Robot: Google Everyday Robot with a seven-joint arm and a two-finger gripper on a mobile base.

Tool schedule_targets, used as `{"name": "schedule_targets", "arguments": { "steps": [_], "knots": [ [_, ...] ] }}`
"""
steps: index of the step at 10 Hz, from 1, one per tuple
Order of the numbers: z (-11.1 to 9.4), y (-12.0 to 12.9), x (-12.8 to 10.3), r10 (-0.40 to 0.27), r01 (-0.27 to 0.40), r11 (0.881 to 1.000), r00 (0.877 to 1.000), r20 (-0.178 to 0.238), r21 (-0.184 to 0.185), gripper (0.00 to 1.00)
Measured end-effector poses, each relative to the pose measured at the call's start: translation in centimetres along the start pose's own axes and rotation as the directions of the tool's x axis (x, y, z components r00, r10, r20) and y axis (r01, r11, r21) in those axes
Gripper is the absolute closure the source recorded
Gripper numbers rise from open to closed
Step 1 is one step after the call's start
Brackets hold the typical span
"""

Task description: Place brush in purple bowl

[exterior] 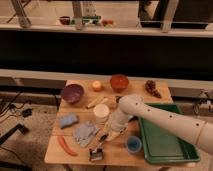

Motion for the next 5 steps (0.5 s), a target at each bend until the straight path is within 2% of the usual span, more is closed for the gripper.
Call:
{"name": "schedule_targets", "arguments": {
  "steps": [2,5],
  "knots": [
    [-1.6,-0.2,-1.2,-0.028,0.028,0.999,1.0,0.001,0.04,0.84],
    [-2.2,-0.4,-2.4,-0.06,0.06,0.996,0.998,0.001,0.064,0.84]
  ]
}}
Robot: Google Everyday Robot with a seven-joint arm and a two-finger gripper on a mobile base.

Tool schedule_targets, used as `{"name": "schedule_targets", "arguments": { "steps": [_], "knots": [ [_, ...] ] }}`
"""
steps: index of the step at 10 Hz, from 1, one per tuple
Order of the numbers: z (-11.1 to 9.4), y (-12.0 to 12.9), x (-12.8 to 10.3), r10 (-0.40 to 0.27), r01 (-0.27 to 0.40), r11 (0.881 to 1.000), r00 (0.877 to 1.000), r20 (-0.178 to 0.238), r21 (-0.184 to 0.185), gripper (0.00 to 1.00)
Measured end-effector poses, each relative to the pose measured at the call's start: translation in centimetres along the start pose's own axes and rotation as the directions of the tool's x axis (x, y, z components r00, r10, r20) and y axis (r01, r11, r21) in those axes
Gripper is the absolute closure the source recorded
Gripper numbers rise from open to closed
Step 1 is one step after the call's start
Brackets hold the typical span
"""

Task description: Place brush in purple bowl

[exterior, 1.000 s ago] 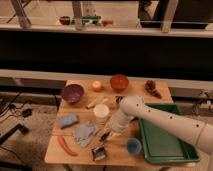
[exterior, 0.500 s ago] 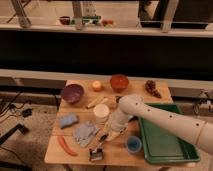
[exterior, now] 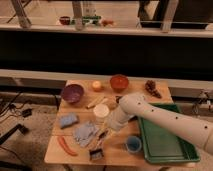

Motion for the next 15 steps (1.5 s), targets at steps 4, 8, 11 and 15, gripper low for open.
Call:
{"name": "schedule_targets", "arguments": {
  "steps": [4,8,11,15],
  "knots": [
    [-2.2,-0.3,-2.5,-0.057,0.056,0.997,0.998,0.003,0.054,0.84],
    [-6.1,-0.8,-6.6,-0.138,0.137,0.983,0.99,0.004,0.118,0.84],
    [-8.8,-1.6,-10.6,-0.212,0.209,0.966,0.977,0.005,0.152,0.84],
    [-10.5,-6.0,-15.9,-0.332,0.33,0.932,0.943,-0.012,0.153,0.84]
  ]
}}
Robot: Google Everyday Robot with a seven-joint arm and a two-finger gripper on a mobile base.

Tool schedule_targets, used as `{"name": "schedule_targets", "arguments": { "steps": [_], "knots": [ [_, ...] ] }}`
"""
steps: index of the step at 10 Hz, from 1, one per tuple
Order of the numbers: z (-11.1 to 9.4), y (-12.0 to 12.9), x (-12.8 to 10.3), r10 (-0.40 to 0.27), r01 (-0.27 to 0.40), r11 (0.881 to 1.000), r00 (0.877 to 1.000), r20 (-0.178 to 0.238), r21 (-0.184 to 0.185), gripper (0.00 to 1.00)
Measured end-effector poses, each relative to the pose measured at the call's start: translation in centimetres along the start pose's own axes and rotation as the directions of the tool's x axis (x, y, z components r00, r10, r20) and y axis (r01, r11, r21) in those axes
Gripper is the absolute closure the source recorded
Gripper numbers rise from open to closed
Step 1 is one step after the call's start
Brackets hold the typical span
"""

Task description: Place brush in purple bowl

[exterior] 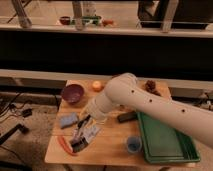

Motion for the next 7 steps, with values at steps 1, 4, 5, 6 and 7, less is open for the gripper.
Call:
{"name": "schedule_targets", "arguments": {
  "steps": [1,4,5,6,7],
  "knots": [
    [-0.3,-1.4,0.6,-0.012,0.012,1.0,1.0,-0.005,-0.001,0.84],
    [-1.8,-6.0,3.4,-0.034,0.034,0.999,0.999,-0.035,-0.001,0.84],
    [-2.4,-7.4,4.6,-0.03,0.029,1.0,0.999,-0.041,-0.002,0.84],
    [-2.9,-8.7,5.5,-0.029,0.028,1.0,0.999,-0.042,-0.006,0.84],
    [-3.2,-9.2,6.0,-0.026,0.026,1.0,0.999,-0.044,-0.008,0.84]
  ]
}}
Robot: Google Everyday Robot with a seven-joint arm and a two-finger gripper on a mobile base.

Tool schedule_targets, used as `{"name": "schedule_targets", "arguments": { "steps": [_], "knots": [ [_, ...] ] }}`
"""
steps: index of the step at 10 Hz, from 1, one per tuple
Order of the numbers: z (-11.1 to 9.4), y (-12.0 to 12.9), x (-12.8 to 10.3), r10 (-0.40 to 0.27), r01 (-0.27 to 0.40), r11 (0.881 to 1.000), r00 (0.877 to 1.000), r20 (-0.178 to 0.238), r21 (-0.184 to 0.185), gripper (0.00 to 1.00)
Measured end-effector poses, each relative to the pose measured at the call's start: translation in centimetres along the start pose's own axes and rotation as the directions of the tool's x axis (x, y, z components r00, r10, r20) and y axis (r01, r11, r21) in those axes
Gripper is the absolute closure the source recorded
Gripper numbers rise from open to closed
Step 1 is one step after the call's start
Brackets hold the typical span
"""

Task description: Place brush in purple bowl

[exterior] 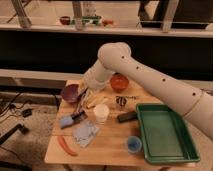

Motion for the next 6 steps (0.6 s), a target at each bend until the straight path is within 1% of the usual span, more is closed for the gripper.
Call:
{"name": "schedule_targets", "arguments": {
  "steps": [6],
  "knots": [
    [-0.05,-0.09,0.16,0.0,0.0,1.0,1.0,-0.002,0.0,0.84]
  ]
}}
